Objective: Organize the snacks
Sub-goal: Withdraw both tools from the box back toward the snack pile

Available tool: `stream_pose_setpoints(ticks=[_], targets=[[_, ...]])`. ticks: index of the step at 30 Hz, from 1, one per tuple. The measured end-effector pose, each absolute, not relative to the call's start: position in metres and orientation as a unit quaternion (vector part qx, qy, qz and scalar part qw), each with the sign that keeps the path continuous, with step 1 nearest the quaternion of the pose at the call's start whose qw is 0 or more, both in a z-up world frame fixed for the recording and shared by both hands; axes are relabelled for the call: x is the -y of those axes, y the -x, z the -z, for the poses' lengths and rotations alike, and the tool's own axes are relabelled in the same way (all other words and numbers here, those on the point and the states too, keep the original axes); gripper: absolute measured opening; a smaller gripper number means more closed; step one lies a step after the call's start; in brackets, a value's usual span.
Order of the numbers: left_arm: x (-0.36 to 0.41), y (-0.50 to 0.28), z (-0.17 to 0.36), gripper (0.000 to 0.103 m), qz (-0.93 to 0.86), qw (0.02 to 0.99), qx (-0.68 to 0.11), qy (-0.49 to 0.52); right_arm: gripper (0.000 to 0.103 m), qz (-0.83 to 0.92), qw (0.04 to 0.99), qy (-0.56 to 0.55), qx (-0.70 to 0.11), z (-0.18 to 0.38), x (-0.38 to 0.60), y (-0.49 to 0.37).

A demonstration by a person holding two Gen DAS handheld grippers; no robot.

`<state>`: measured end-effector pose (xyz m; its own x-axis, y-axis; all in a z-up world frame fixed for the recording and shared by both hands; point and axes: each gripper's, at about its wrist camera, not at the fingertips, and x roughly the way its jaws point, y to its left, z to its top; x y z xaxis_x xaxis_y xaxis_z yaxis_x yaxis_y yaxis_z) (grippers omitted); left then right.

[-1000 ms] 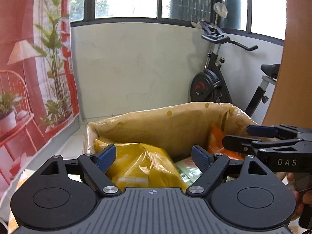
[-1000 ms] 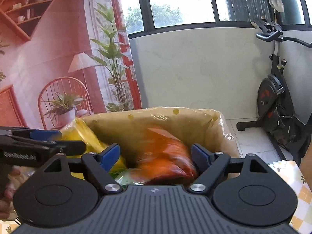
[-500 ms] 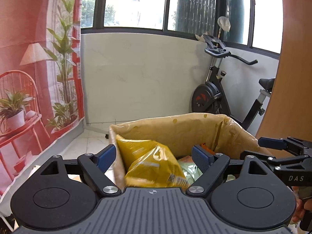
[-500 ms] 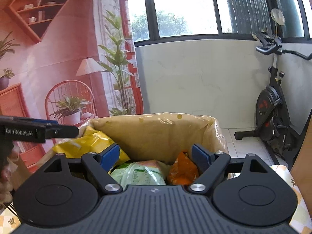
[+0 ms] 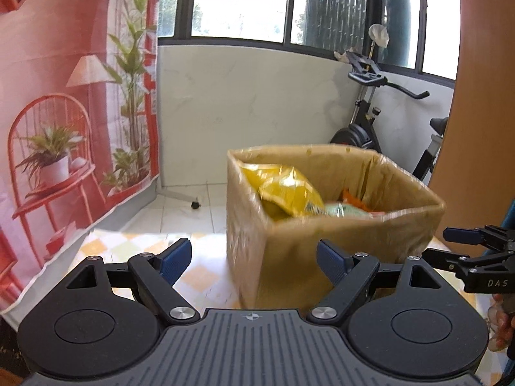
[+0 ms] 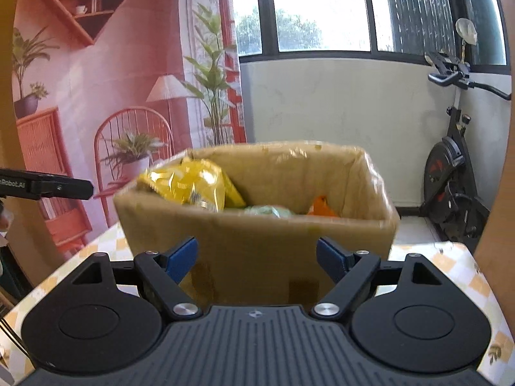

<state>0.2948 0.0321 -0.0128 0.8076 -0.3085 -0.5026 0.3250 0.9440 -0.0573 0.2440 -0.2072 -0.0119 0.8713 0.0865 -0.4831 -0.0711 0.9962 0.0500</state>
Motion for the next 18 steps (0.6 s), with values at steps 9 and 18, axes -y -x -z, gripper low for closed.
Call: stream_pose_setpoints(ticks=[9,18], targets=[[-0.038,-0.267,0.053,0.086,0.164,0.942,-0.294,0.009,0.083,-0.017,0.951,-0.011,-0.310,0.051,0.213,-0.200],[-0.038,-0.260,0.084,0.086,0.148,0.936,-0.319,0.030,0.082,0.009,0.932,-0.041,-0.359,0.086,0.230,-0.179]])
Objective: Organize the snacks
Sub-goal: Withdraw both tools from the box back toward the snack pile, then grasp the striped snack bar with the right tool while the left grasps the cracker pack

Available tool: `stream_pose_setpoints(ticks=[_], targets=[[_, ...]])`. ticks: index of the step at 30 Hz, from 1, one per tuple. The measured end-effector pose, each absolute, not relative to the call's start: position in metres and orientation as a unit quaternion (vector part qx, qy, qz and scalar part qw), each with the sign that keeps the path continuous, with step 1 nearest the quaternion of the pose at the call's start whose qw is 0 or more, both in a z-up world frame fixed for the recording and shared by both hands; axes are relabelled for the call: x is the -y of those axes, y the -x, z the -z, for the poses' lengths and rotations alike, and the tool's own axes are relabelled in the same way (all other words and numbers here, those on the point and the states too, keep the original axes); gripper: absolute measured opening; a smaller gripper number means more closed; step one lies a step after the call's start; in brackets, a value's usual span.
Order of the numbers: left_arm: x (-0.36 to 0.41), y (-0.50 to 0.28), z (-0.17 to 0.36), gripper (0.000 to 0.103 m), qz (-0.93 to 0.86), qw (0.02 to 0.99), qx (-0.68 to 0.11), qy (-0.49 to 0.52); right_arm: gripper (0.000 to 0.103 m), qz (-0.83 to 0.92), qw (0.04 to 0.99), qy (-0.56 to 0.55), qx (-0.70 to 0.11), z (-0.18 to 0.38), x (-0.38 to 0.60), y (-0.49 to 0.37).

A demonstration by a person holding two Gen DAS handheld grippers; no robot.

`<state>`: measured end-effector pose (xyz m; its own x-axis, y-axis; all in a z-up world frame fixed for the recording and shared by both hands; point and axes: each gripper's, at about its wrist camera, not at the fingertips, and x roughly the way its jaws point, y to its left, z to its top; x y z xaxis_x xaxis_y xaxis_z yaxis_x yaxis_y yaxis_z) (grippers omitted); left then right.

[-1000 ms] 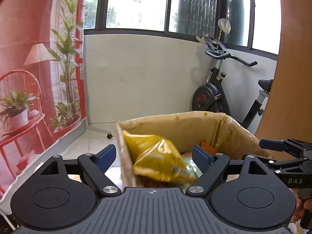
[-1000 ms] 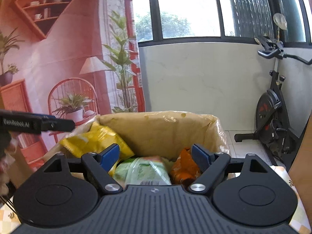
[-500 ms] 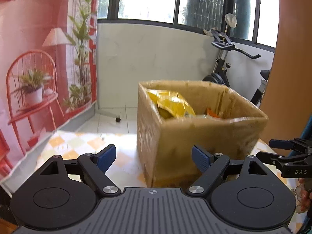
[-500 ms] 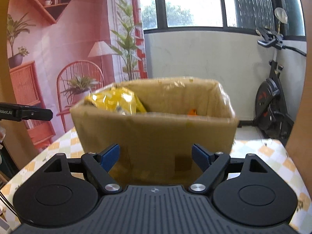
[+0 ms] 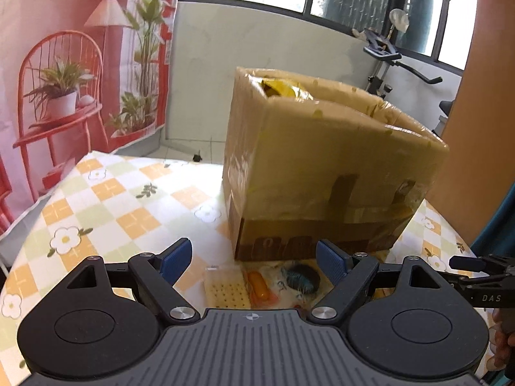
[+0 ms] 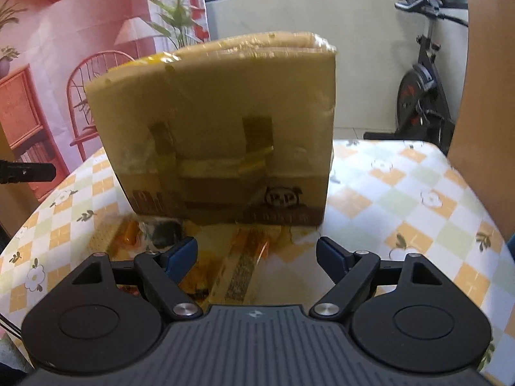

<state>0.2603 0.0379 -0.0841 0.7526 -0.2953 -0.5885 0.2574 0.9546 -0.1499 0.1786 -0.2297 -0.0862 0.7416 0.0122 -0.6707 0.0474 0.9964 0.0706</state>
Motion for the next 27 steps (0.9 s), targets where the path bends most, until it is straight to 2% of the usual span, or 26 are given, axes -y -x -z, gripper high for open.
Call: stream_pose_setpoints(ticks=[8,13,21,27], targets=[[-0.039,-0.258,0.105,0.085,0.122,0.933,-0.338,0.025,0.075,-0.009,0.921,-0.048,-0.386,0.105,0.217,-0.196],[-0.041,-0.265,0.122,0.085,0.113,0.926,-0.360,0.029,0.066,-0.023,0.914,-0.044,-0.402,0.117,0.212,-0.208],[-0.033,-0.283,0.143,0.080,0.103,0.917,-0.384,0.030,0.060,-0.017,0.903,-0.040,-0.426,0.133,0.210,-0.231],[-0.023,-0.294,0.157,0.080,0.101,0.911,-0.399,0.017,0.057,-0.004,0.895,-0.046,-0.445,0.145,0.212,-0.248]])
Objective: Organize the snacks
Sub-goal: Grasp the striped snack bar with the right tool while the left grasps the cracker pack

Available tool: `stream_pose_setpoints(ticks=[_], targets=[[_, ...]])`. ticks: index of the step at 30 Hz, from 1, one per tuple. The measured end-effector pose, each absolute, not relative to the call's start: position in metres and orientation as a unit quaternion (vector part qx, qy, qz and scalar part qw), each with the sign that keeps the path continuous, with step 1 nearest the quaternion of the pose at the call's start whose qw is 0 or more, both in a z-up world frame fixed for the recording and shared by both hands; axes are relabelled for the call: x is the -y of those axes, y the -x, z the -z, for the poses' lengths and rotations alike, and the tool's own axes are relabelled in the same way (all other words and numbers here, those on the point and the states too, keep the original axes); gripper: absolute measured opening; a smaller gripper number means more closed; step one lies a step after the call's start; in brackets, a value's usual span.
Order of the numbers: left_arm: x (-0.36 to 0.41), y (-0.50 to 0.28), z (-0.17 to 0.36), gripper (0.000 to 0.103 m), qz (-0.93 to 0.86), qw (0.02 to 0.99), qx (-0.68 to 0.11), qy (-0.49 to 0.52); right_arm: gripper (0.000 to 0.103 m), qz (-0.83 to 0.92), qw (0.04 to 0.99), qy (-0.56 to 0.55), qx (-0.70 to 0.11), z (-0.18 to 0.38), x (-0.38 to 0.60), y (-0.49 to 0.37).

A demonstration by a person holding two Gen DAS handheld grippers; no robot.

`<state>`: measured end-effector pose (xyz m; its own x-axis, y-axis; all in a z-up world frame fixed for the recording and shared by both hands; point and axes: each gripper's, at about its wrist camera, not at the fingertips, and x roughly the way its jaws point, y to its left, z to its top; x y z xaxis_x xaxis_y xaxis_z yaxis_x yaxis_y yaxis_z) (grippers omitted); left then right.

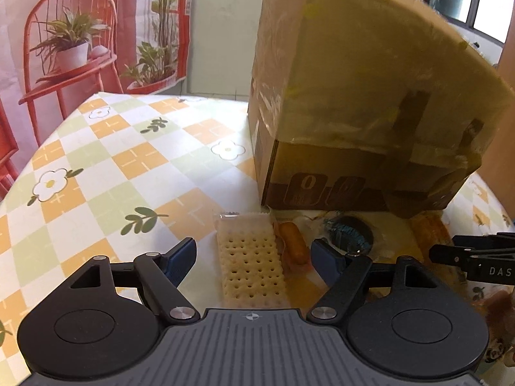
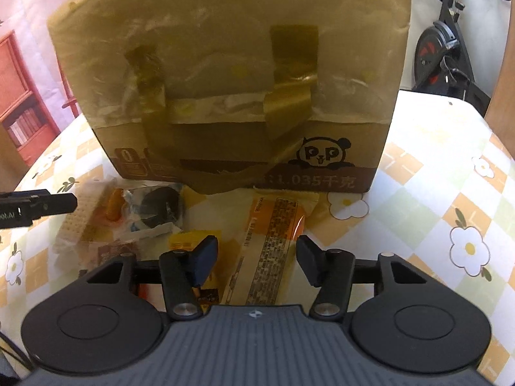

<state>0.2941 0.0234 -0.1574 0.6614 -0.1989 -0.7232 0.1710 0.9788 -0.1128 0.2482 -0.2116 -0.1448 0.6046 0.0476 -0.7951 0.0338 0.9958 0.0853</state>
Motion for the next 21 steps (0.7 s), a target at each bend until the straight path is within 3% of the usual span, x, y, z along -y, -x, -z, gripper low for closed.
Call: stream_pose_setpoints(ticks=[4,7,12,21], targets=[[-0.021,-0.295,0.166,0.080,0.096,0.908,-0.408,0.021,0.048,0.011,0.893,-0.036,-0.449,0.152,0.210,-0.251],[-0.020,-0.295,0.170,0.079,0.096,0.905,-0.413,0.022,0.048,0.013,0.894,-0.045,-0.446,0.155,0.214,-0.250],[-0.022,-0.293,0.175,0.054,0.089,0.903,-0.419,0.025,0.046,0.011,0.901,-0.036,-0.433,0.157,0.212,-0.244],[-0.029,-0.274,0.178,0.050,0.082,0.903,-0.420,0.039,0.045,-0.007,0.912,-0.021,-0.410,0.160,0.208,-0.232]])
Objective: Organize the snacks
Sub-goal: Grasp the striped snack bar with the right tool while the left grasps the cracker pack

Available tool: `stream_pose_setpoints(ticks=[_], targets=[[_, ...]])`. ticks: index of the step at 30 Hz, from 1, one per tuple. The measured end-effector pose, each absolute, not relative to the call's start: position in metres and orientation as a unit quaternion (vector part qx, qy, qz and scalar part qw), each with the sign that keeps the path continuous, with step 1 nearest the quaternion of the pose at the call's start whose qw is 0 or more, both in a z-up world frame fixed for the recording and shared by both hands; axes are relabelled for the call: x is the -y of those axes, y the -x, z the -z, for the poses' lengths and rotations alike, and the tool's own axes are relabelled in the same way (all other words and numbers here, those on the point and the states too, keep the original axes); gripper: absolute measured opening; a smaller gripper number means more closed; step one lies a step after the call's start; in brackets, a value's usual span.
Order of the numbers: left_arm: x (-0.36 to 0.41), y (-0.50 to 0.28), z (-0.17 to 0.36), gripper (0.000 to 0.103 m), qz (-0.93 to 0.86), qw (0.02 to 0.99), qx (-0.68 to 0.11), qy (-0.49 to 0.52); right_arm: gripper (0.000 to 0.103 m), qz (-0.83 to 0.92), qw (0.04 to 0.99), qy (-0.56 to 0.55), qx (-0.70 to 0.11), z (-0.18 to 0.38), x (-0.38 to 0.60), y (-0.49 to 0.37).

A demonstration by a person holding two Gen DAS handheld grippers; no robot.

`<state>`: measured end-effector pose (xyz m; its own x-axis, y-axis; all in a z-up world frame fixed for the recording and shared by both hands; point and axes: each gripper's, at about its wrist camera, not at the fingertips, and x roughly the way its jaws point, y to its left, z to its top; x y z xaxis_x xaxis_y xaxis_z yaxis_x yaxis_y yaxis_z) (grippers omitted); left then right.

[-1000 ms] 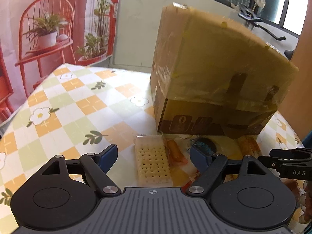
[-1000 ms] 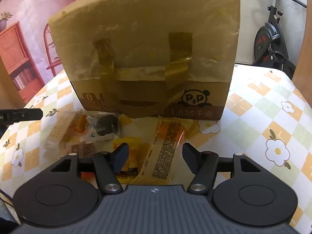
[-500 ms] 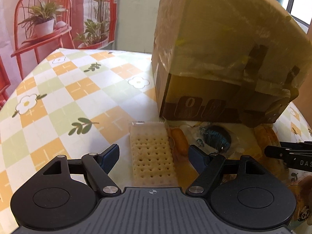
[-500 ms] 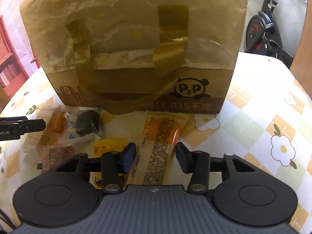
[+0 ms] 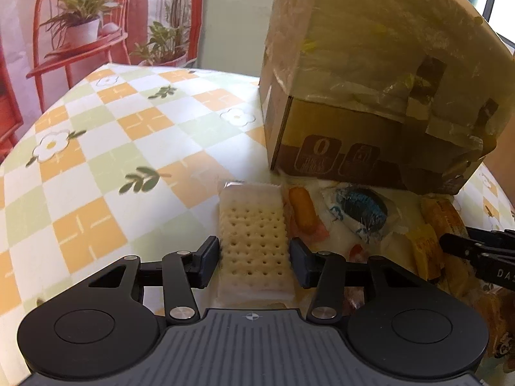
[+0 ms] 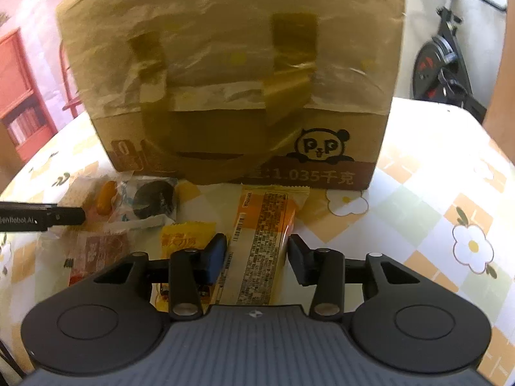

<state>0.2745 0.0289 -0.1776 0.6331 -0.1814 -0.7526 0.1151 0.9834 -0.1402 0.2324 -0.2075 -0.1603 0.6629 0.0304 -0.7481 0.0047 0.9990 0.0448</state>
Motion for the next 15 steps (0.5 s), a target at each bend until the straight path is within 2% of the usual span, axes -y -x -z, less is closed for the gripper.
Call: stream_pose_setpoints(ticks=[15], targets=[[-0.028,-0.248,0.179,0.051,0.080,0.908,-0.412,0.016,0.045,-0.025,0.914,-0.019,-0.405,0.166,0.206,-0.229]])
